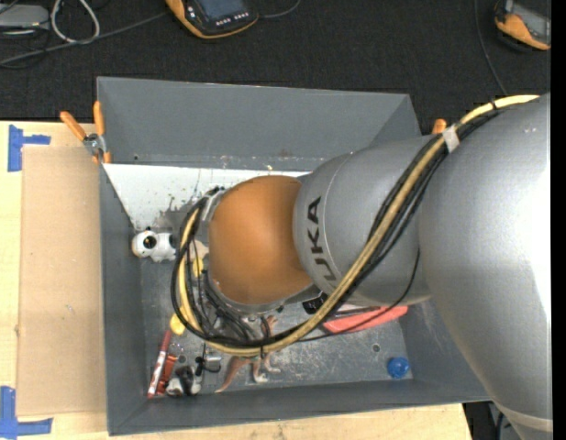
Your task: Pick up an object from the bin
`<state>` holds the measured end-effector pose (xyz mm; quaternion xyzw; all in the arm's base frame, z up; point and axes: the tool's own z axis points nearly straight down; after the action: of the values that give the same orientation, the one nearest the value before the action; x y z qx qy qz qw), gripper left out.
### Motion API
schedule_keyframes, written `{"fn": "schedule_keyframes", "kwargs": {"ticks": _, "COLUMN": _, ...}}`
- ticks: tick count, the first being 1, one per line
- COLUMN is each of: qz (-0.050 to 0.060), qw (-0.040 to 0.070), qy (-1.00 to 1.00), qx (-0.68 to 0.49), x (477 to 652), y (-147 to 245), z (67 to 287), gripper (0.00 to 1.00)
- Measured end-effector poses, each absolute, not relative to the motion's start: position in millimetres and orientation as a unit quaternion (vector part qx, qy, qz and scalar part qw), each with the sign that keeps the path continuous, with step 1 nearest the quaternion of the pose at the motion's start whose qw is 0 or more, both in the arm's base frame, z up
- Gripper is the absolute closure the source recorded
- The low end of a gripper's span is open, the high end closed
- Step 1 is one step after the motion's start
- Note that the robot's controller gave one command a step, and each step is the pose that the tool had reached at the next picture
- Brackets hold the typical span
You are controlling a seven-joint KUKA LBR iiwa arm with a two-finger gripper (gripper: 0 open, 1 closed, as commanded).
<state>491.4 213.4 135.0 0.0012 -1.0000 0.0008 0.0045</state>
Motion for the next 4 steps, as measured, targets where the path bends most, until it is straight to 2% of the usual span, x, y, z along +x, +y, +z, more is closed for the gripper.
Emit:
{"fn": "schedule_keyframes", "kwargs": {"ticks": 1, "qz": 0.0, "qw": 0.001, "qy": -1.0, "qx": -0.001, "x": 493.7, "y": 212, "z": 138, "gripper": 0.0}}
{"fn": "schedule_keyframes", "kwargs": {"ticks": 2, "qz": -0.002, "qw": -0.005, "qy": -0.996, "qx": 0.084, "x": 478.0, "y": 139, "z": 77, "gripper": 0.0}}
{"fn": "schedule_keyframes", "kwargs": {"ticks": 3, "qz": -0.001, "qw": -0.001, "qy": -0.992, "qx": 0.124, "x": 475.1, "y": 136, "z": 105, "gripper": 0.0}}
{"fn": "schedule_keyframes", "kwargs": {"ticks": 4, "qz": 0.0, "qw": -0.007, "qy": -0.99, "qx": 0.142, "x": 496.8, "y": 102, "z": 98, "gripper": 0.0}}
